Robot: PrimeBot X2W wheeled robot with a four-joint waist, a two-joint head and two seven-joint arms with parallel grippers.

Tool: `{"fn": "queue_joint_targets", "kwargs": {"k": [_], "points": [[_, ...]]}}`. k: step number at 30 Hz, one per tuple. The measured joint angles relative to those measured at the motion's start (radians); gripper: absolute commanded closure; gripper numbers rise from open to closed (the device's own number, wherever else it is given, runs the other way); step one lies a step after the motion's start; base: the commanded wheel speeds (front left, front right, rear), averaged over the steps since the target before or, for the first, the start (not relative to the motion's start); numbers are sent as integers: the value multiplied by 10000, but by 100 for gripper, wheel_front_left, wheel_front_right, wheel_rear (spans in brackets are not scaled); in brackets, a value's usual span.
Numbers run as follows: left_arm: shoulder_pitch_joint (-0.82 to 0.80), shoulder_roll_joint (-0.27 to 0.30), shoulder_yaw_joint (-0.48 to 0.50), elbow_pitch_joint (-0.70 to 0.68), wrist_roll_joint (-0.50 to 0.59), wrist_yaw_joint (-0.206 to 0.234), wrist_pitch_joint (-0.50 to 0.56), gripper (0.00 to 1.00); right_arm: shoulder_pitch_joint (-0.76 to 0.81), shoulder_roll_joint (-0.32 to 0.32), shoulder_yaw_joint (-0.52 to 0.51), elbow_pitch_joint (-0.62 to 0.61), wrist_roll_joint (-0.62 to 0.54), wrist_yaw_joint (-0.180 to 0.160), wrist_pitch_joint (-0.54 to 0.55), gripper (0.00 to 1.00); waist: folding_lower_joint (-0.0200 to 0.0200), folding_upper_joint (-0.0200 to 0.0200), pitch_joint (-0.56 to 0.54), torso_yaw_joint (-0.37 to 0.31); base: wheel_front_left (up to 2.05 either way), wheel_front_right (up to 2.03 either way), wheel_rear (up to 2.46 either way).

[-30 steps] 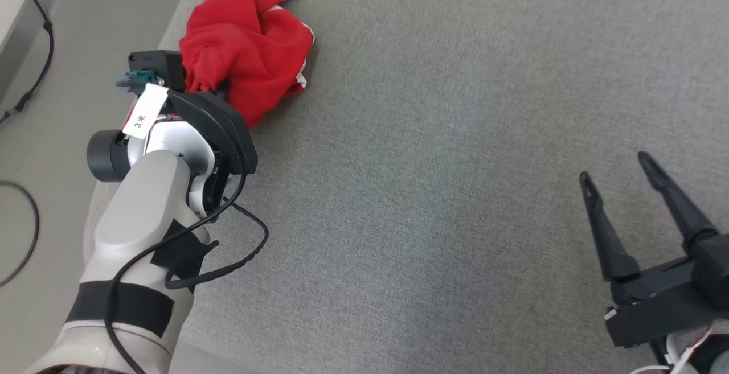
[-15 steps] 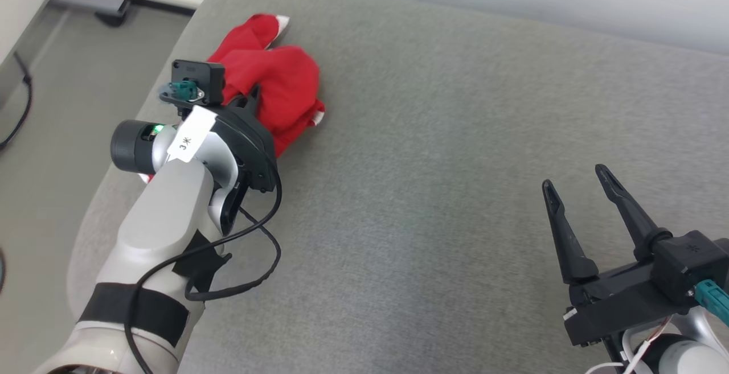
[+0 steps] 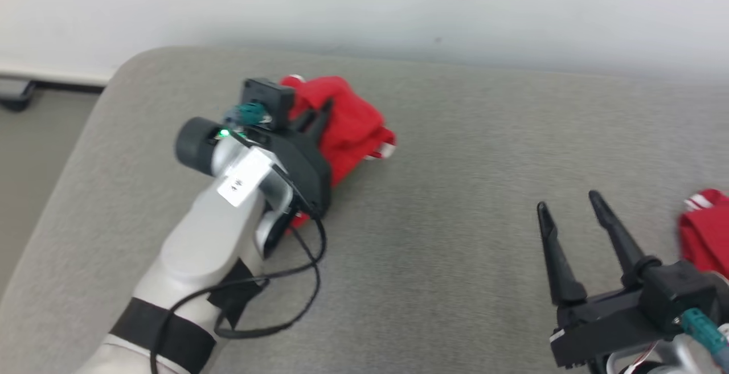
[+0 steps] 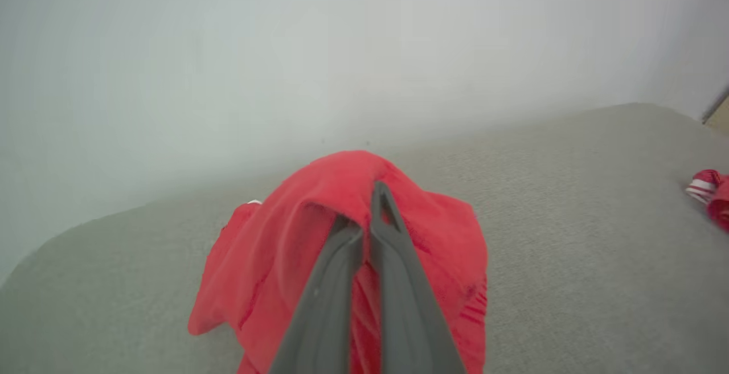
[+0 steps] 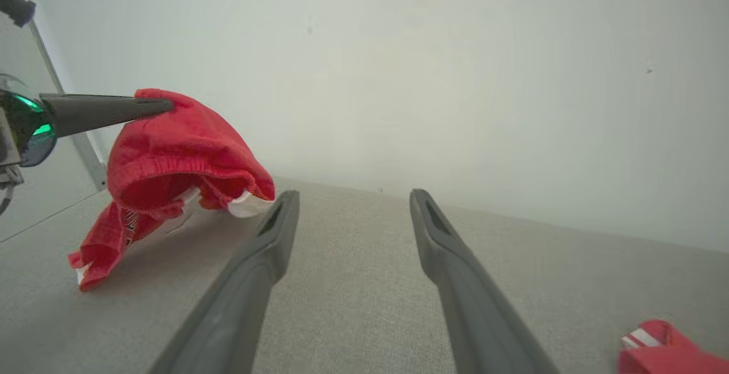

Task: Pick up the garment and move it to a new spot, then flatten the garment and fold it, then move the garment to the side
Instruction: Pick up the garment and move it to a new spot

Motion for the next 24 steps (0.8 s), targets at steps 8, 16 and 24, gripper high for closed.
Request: {"fn": "queue_joint_targets", "kwargs": {"k": [8, 16, 24], "points": [[218, 8, -1204, -1338, -754, 199, 259, 100, 217, 109, 113, 21, -13, -48, -219, 0, 2, 0, -325, -1077, 0, 0, 0], [384, 40, -2094, -2061, -1306, 725, 437, 100, 148, 151, 430, 305, -13, 38, -316, 0, 2, 0, -518, -2318, 0, 0, 0], [374, 56, -2920, -2769, -2230, 1233, 347, 100, -23, 167, 424, 558, 13, 140, -460, 0, 2, 0, -658, -3546, 0, 0, 0]]}}
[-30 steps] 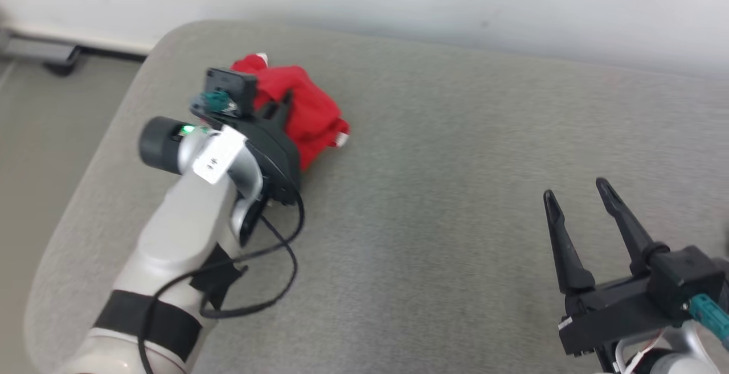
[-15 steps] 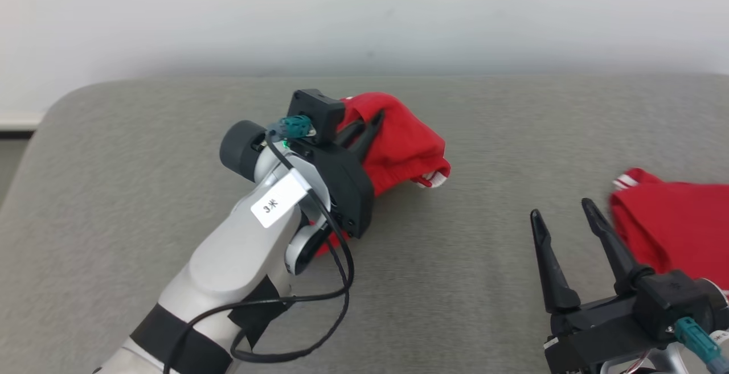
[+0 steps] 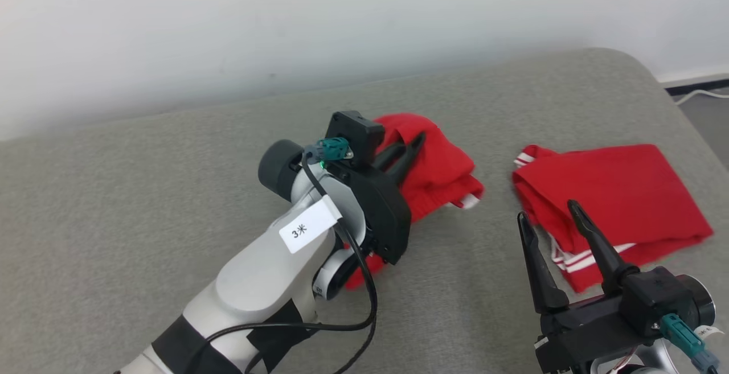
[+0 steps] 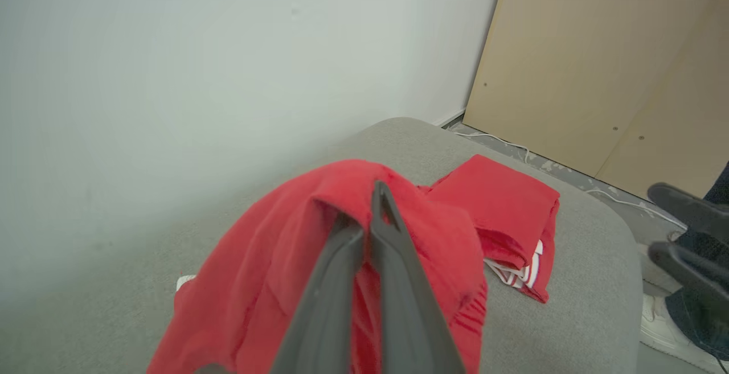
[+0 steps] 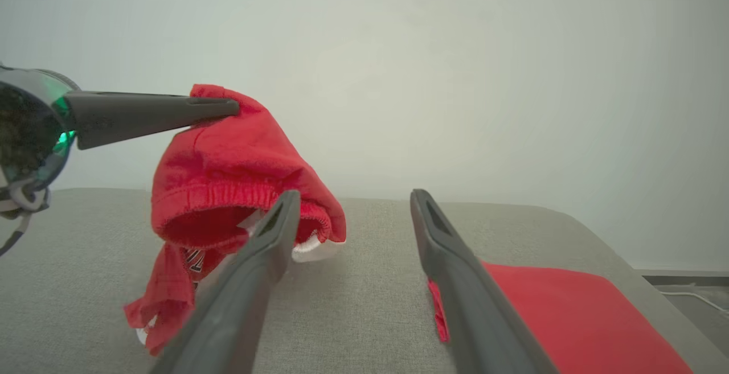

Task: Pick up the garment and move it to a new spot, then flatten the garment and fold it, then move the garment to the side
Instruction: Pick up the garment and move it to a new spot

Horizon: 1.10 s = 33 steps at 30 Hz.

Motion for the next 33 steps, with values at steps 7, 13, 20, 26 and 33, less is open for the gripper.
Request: {"fn": "queue_joint_targets", "kwargs": {"k": [7, 13, 20, 26, 33], "points": [[34, 6, -523, 428, -397, 278, 50, 0, 47, -6, -42, 21, 38, 0, -121, 0, 0, 0, -78, -198, 0, 0, 0], [58, 25, -548, 685, -874, 368, 17, 0, 85, -17, -104, 46, 42, 0, -174, 0, 0, 0, -10, 60, 0, 0, 0], [53, 17, -226, 1197, -840, 462, -568, 0, 80, -15, -151, 228, 44, -10, -286, 0, 0, 0, -91, 442, 0, 0, 0], [613, 897, 460, 821, -775, 665, -1783, 0, 87, 77, -274, 527, 389, -12, -460, 0, 0, 0, -348, 711, 0, 0, 0], [2623, 1975, 1310, -489, -897, 817, -2974, 0, -42, 219, -723, 1057, 884, -61, -698, 0, 0, 0, -758, 907, 0, 0, 0]]}}
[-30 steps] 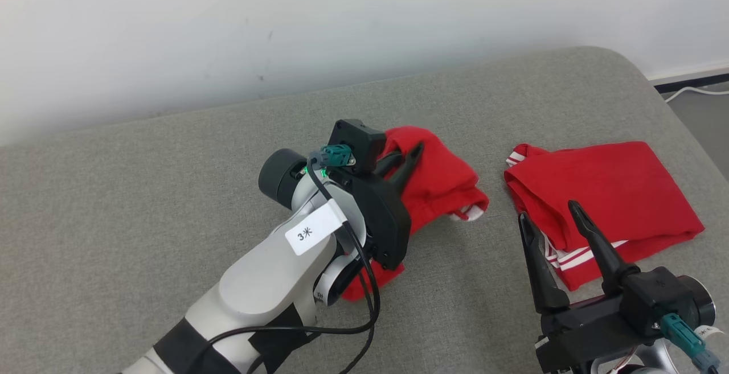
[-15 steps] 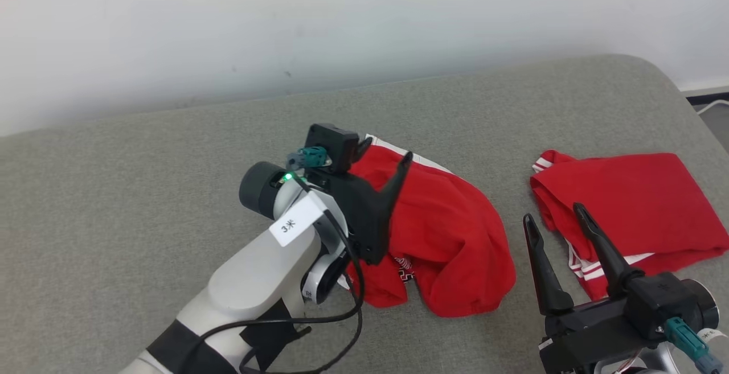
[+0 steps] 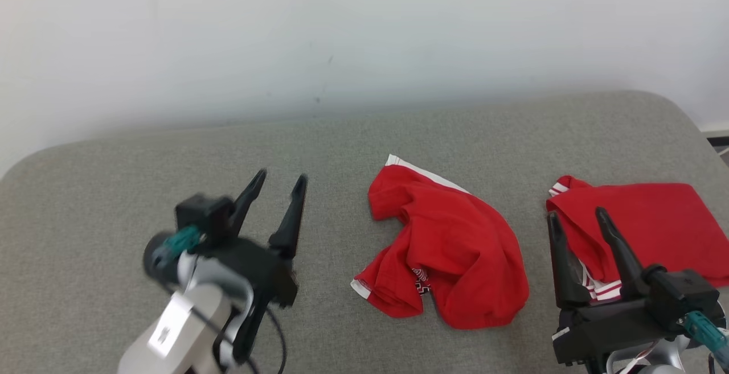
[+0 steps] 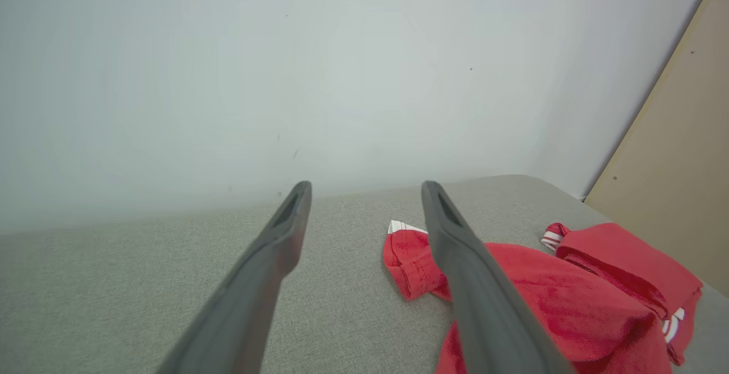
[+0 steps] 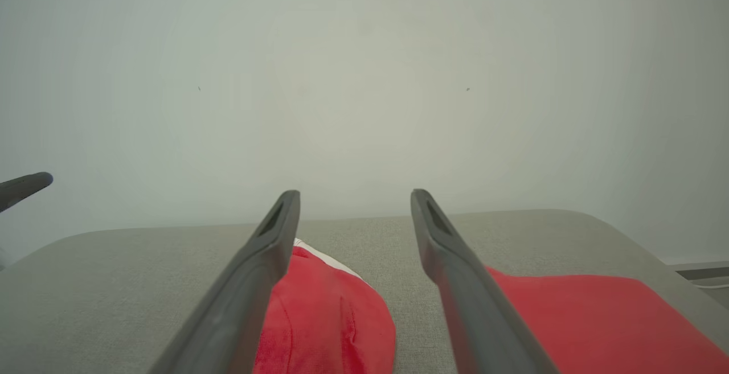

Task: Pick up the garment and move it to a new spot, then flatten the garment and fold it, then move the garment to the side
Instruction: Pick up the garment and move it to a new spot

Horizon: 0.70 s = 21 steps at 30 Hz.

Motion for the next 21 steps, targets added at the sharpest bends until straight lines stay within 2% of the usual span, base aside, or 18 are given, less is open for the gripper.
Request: {"fn": "queue_joint_targets", "kwargs": {"k": [7, 12, 21], "points": [[2204, 803, 1087, -1411, -36, 73, -31, 0, -18, 50, -583, 606, 123, -314, -115, 0, 0, 0, -351, 179, 0, 0, 0], [3950, 836, 2426, -1622, 21, 75, -29, 0, 25, 134, -909, 965, 173, -510, -109, 0, -1, 1, -507, 327, 0, 0, 0], [5272, 1053, 3058, -2343, 303, 75, -27, 0, 142, 284, -1101, 1315, 336, -656, 67, 0, 0, 1, -636, 620, 0, 0, 0]]}}
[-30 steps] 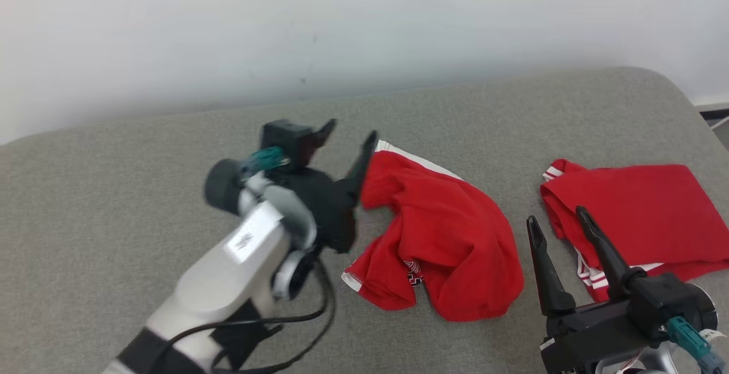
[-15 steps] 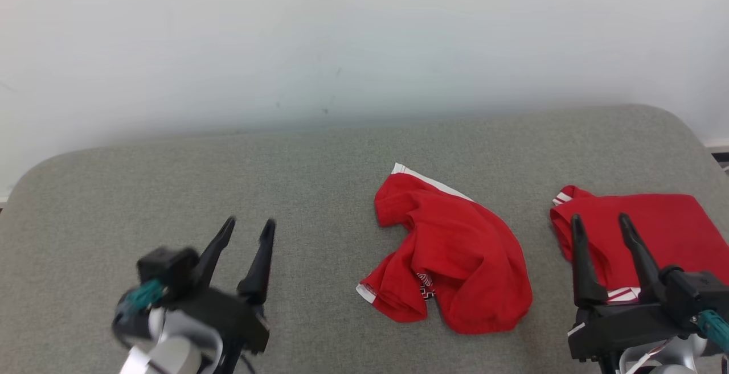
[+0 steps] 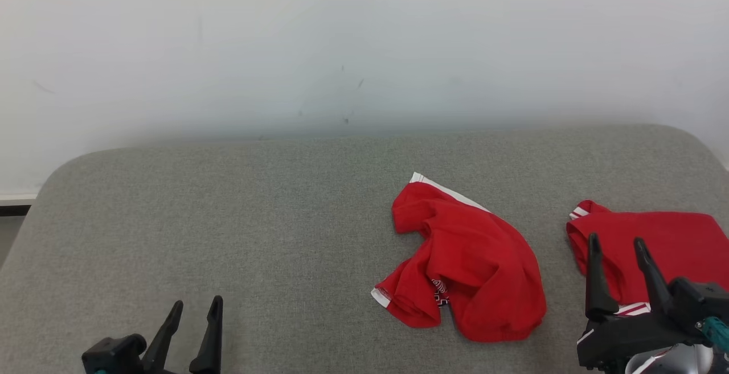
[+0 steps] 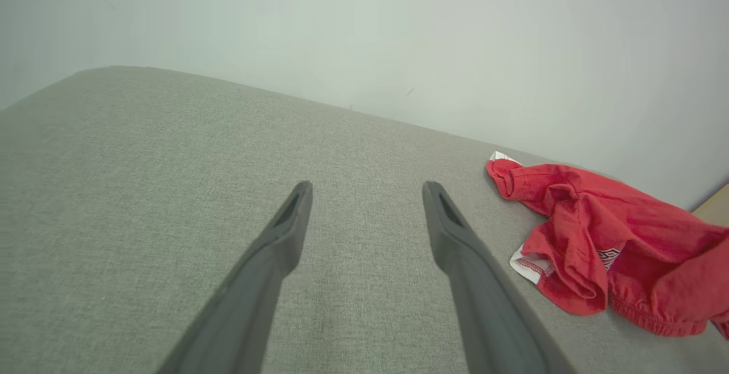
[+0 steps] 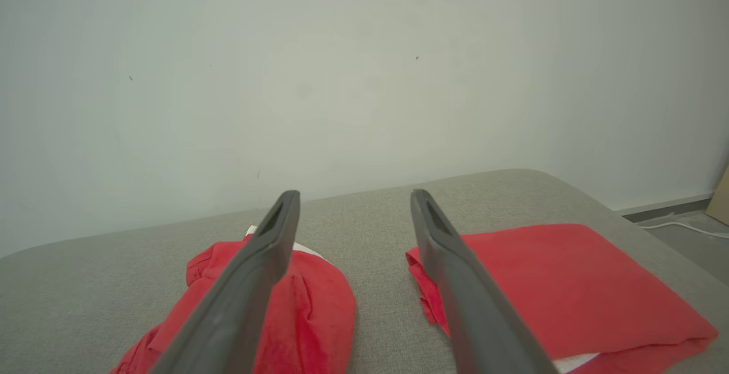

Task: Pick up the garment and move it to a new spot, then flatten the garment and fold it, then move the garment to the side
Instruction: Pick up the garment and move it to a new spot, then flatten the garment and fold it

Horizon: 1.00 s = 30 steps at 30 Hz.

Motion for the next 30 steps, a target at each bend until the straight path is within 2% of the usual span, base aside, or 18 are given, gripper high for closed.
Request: {"fn": "queue_joint_targets", "kwargs": {"k": [22, 25, 30], "points": [[755, -221, 700, -1505, 959, 0, 387, 0, 89, 92, 77, 146, -4, -88, 81, 0, 1, 0, 210, -38, 0, 0, 0], [577, -320, 29, -1419, 968, -27, 913, 0, 111, 94, -4, 65, -4, -90, 77, 0, 1, 0, 245, -20, 0, 0, 0], [-421, -1179, -1588, -669, 1266, -644, 1944, 0, 81, 96, 155, -25, -19, -98, 86, 0, 2, 0, 337, -10, 0, 0, 0]]}}
